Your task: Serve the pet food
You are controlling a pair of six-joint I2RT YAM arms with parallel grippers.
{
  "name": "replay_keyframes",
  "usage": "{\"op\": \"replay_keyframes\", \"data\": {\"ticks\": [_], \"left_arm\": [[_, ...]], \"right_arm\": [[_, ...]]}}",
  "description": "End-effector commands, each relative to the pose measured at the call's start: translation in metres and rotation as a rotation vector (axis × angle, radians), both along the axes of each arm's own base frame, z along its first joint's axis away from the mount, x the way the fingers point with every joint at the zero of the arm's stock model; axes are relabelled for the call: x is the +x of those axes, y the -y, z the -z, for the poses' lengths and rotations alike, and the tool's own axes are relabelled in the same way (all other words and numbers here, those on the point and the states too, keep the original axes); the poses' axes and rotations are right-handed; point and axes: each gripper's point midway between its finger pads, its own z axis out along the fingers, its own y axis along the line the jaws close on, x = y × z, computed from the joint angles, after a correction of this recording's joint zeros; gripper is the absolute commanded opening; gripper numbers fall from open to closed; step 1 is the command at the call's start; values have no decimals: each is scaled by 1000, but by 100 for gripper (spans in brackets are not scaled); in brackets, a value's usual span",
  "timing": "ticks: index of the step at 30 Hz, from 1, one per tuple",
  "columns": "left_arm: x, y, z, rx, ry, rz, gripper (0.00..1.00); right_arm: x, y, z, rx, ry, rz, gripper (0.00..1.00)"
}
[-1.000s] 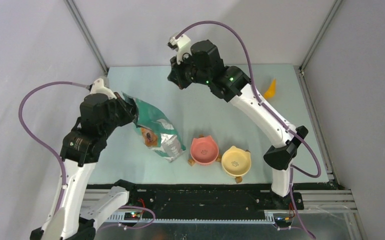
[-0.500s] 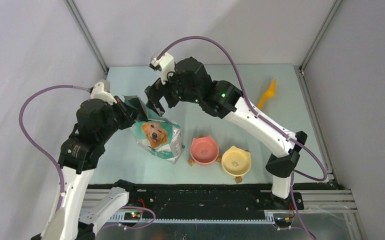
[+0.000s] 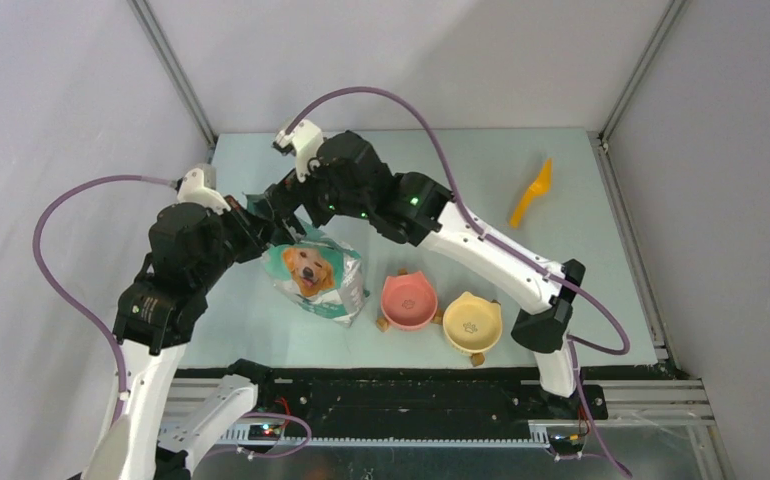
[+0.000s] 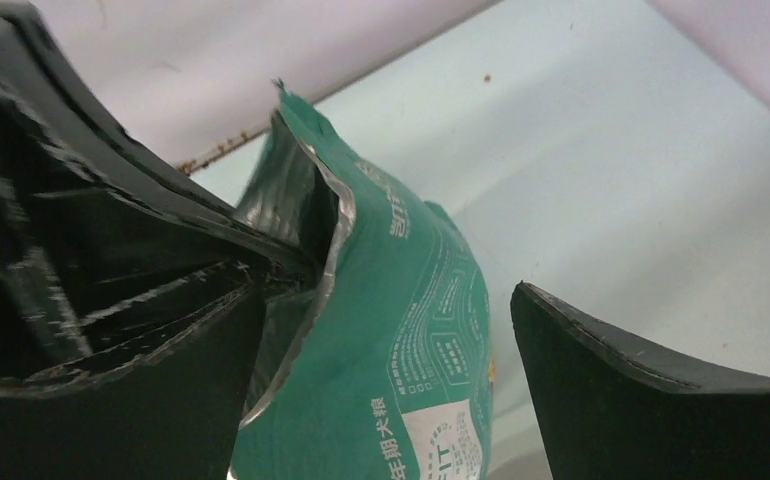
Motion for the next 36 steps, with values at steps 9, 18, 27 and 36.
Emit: {"op": "replay_keyframes", "data": {"ticks": [9,18,27,36], "left_arm": [[-6,1,-54,-67,208,22,0],[-8,-10,-56,-49,226,-22,0],[-17,-6,-66,-62,257,17,0],[-28,-7,-78,-62,282,28,0]], "right_arm": [[7,16,39,-223,58,113,90],[55,80,-10,-322,330,431,24],[62,79,16,-345,227,281,10],[92,111,-10,-263,219,420,0]]}}
